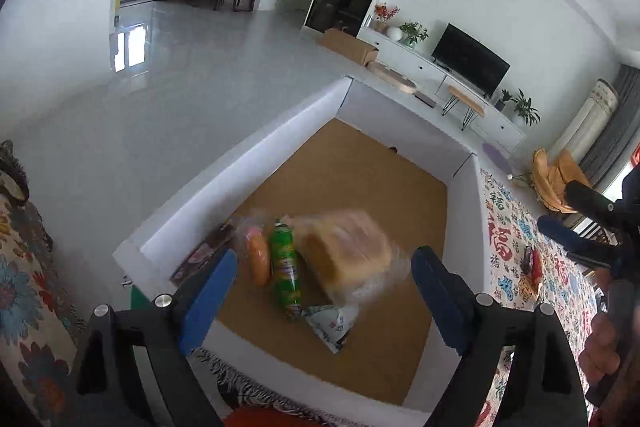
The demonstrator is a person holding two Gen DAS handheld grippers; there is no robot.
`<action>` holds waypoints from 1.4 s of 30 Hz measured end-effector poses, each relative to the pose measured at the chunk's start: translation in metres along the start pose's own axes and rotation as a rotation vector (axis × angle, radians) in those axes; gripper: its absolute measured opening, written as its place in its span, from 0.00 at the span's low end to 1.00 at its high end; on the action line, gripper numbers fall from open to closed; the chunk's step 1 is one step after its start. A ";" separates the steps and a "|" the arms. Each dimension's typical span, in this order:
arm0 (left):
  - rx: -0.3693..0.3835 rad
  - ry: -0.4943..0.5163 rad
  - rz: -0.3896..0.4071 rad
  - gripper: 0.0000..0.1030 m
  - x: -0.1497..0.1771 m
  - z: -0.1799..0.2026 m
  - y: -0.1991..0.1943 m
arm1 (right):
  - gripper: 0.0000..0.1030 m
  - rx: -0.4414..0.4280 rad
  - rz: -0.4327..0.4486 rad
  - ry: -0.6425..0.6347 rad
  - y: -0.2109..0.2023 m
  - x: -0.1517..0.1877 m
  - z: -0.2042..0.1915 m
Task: Organize snacks
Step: 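Carry the green sausage and bread bag over the white box and open both grippers, then move both grippers back over the remaining snacks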
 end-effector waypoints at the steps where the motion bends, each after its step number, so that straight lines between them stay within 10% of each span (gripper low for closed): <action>1: -0.002 0.005 0.001 0.85 0.004 0.000 0.001 | 0.85 0.004 0.009 -0.010 -0.001 0.002 0.000; 8: 0.137 0.171 -0.030 0.87 0.044 0.076 0.006 | 0.85 0.260 0.095 -0.057 -0.043 0.035 0.076; 16: 0.339 0.390 -0.166 0.87 0.116 0.203 0.008 | 0.85 0.905 -0.219 -0.263 -0.032 0.138 0.205; 19: 0.367 0.492 -0.207 0.87 0.146 0.235 0.009 | 0.85 0.853 -0.159 -0.175 -0.087 0.173 0.241; 24: 0.402 0.561 -0.300 0.87 0.188 0.273 0.039 | 0.85 1.041 -0.046 -0.022 -0.212 0.199 0.316; 29: 0.350 0.570 -0.347 0.87 0.210 0.296 0.088 | 0.85 0.943 0.141 0.153 -0.301 0.220 0.333; 35: 0.223 0.609 -0.325 0.87 0.220 0.315 0.150 | 0.85 1.111 0.122 0.329 -0.319 0.252 0.368; 42: 0.166 0.608 -0.275 0.89 0.213 0.334 0.188 | 0.88 1.081 0.134 0.385 -0.325 0.267 0.372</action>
Point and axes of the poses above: each gripper's, at about its wrist camera, not at the fingertips, and y roughly the way its jaws point, z to its right, x to its underside, the point moved 4 cm from there along y, roughly the way its jaws point, and after that the axes turned 3 degrees about -y, right-handed, at the moved point
